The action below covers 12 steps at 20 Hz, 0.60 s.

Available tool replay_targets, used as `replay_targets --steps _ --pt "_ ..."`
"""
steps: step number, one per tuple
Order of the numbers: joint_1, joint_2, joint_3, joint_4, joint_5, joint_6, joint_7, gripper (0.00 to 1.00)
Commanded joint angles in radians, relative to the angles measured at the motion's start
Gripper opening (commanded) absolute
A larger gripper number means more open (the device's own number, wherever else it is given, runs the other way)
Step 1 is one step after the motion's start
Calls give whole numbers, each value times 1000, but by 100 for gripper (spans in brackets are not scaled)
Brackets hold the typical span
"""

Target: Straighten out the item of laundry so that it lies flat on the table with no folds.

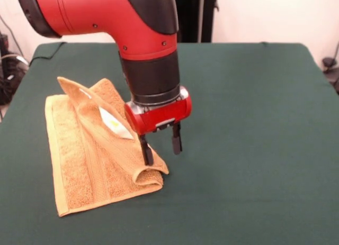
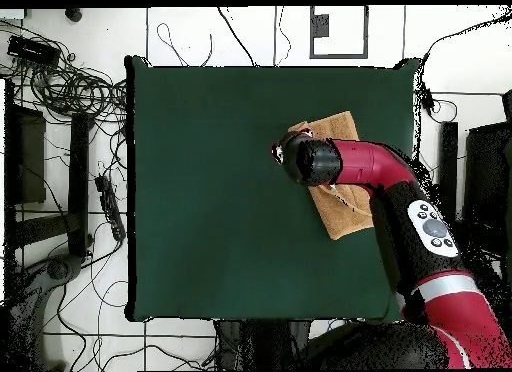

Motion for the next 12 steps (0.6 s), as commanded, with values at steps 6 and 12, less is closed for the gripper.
replay_targets --steps 6,12 --pt "1 44 126 9 14 88 -84 100" --pt "-1 36 129 14 2 84 -85 100"
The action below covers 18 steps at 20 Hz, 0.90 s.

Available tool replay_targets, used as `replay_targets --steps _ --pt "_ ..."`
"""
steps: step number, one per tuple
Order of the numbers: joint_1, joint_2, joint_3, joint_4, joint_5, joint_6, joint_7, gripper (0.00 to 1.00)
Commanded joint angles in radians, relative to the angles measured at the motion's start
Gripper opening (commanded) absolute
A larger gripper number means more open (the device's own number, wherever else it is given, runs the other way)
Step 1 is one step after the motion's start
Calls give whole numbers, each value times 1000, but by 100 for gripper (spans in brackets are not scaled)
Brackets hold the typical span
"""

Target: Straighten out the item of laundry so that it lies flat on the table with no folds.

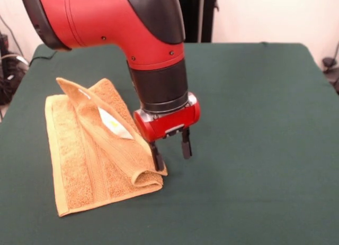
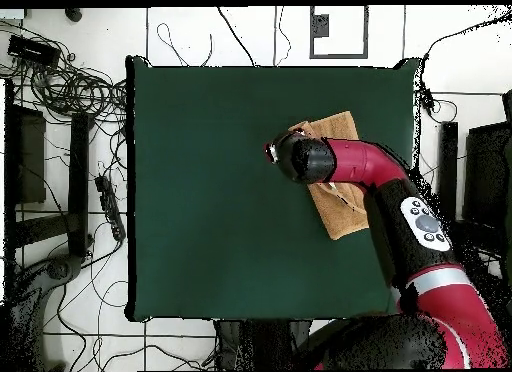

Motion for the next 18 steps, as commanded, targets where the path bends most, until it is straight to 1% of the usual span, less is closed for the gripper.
replay_targets --steps 1,7,13,18 --pt "7 3 95 22 -3 83 -84 100" --pt "33 -44 65 10 -24 114 -85 100" --pt "49 -152 50 -2 -13 224 -108 100" --pt "60 -195 48 -32 -20 292 -129 100"
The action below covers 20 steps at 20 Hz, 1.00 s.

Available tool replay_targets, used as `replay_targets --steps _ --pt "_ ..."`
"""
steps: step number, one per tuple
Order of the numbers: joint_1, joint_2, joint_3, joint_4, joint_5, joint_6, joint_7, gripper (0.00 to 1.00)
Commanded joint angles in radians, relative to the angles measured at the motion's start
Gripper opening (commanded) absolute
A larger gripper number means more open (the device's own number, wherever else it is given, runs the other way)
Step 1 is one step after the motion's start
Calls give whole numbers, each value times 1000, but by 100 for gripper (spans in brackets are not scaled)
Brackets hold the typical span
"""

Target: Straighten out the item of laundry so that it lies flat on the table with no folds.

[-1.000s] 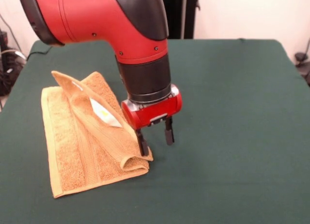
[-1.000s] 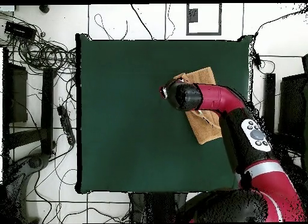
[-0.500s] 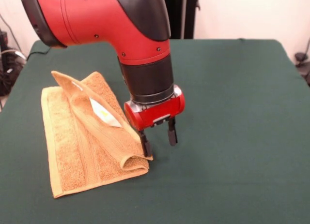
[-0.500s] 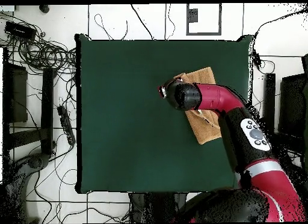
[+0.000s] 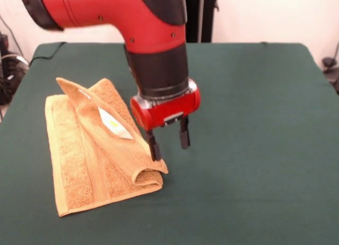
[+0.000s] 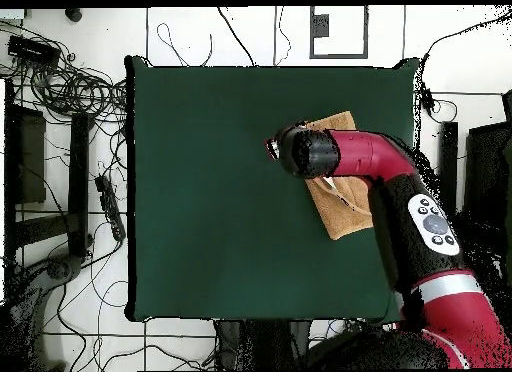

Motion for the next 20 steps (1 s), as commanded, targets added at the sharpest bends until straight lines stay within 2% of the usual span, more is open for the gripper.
replay_targets --steps 1,6,8,12,20 --pt "49 -117 45 -37 -13 217 -132 100" --pt "44 -94 61 -60 -24 234 -147 100" --pt "42 -41 77 -99 -27 233 -168 100" --pt "23 4 90 -114 -30 221 -202 100" --pt "14 52 101 -145 -28 228 -226 100"
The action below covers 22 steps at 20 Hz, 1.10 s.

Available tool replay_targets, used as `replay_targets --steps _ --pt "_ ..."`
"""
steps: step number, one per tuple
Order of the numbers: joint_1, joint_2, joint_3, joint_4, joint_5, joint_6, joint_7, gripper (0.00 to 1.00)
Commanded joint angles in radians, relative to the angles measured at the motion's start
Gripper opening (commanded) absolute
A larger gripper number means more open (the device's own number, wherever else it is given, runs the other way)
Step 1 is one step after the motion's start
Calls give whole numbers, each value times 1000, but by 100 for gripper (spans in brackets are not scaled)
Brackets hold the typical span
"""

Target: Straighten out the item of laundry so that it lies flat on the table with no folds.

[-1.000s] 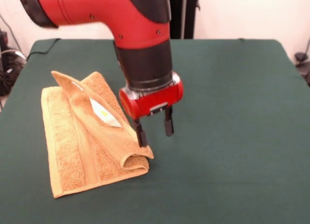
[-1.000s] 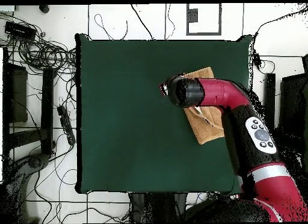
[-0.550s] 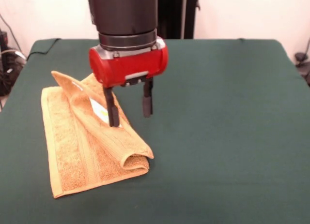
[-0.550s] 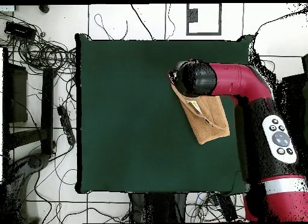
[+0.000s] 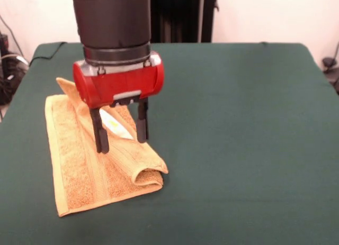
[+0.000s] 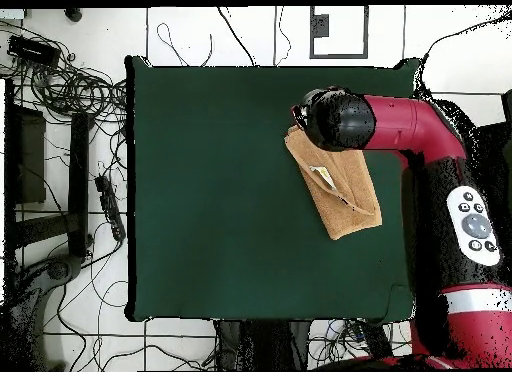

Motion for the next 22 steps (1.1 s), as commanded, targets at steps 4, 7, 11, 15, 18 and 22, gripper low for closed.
replay_targets --steps 4,7,11,15,18,22 --pt "14 139 98 8 -14 110 -223 100" --pt "13 146 99 8 -10 112 -219 100" --pt "12 150 94 18 -9 107 -205 100" --pt "15 171 98 3 -10 107 -212 100" --pt "16 187 102 -9 -13 106 -222 100" --pt "17 198 107 -19 -14 109 -229 100"
